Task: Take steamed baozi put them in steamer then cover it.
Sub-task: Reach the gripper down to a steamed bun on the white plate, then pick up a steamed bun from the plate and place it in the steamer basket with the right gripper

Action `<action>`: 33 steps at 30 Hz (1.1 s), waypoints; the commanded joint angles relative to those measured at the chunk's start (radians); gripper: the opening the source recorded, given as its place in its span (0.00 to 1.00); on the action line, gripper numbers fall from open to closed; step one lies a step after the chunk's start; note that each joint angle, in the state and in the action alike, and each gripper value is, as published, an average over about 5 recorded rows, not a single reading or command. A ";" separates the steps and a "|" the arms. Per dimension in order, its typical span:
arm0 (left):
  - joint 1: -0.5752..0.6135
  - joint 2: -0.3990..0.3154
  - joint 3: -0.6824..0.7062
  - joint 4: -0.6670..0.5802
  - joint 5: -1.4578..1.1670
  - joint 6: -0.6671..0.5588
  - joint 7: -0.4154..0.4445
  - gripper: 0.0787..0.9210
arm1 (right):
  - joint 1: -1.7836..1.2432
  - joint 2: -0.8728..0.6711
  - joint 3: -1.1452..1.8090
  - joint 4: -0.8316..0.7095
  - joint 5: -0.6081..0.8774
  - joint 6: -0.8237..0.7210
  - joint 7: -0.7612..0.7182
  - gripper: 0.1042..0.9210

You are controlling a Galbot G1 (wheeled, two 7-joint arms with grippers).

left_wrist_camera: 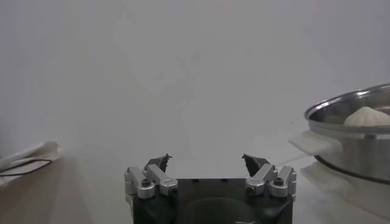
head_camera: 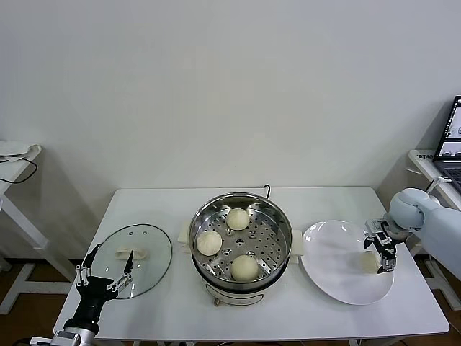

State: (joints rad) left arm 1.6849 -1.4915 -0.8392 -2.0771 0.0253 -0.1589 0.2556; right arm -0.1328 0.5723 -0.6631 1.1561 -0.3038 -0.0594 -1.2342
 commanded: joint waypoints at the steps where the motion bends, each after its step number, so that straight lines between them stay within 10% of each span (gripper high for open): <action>1: 0.000 0.000 0.000 0.002 0.000 0.001 0.000 0.88 | -0.018 0.006 0.021 -0.009 -0.027 0.006 -0.002 0.88; 18: 0.000 -0.001 0.002 -0.004 0.000 0.000 0.000 0.88 | 0.008 -0.013 0.010 0.025 0.017 0.002 -0.007 0.70; 33: 0.007 0.004 0.006 -0.026 0.000 0.000 -0.001 0.88 | 0.526 -0.182 -0.390 0.337 0.390 -0.173 -0.063 0.70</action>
State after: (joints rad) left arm 1.6891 -1.4914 -0.8338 -2.0970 0.0253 -0.1587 0.2544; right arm 0.0674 0.4733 -0.8084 1.3083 -0.1382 -0.1301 -1.2719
